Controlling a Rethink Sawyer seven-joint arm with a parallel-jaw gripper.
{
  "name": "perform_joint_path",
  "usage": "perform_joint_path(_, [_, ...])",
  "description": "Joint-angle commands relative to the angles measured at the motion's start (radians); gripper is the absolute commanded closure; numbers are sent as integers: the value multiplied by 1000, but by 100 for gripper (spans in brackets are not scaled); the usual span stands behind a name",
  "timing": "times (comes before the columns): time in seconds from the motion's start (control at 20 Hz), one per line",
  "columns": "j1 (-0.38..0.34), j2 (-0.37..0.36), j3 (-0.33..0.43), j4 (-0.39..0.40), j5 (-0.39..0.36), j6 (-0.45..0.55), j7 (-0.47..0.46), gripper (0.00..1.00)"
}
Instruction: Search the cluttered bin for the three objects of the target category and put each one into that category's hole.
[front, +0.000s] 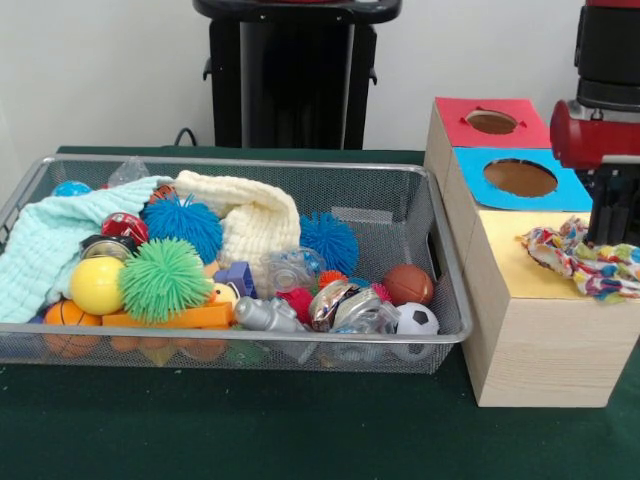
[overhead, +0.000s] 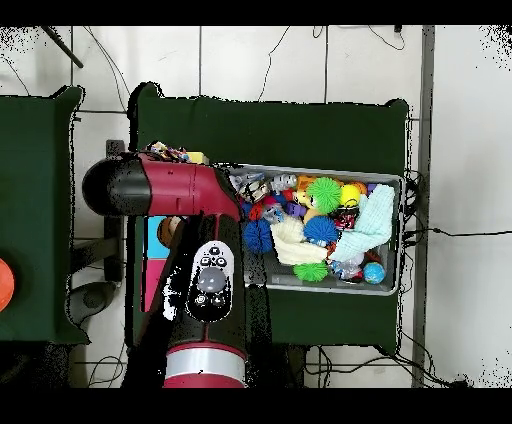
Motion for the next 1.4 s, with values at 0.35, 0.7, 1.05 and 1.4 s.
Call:
perform_joint_path(0.35, [-58, 44, 62, 4, 7, -37, 148, 100])
perform_joint_path(0.7, [-65, 57, 71, 20, 6, -62, 154, 100])
perform_joint_path(1.05, [-45, 90, 43, 28, -10, -31, 161, 100])
perform_joint_path(1.4, [-41, 98, 39, 25, -5, -16, 166, 100])
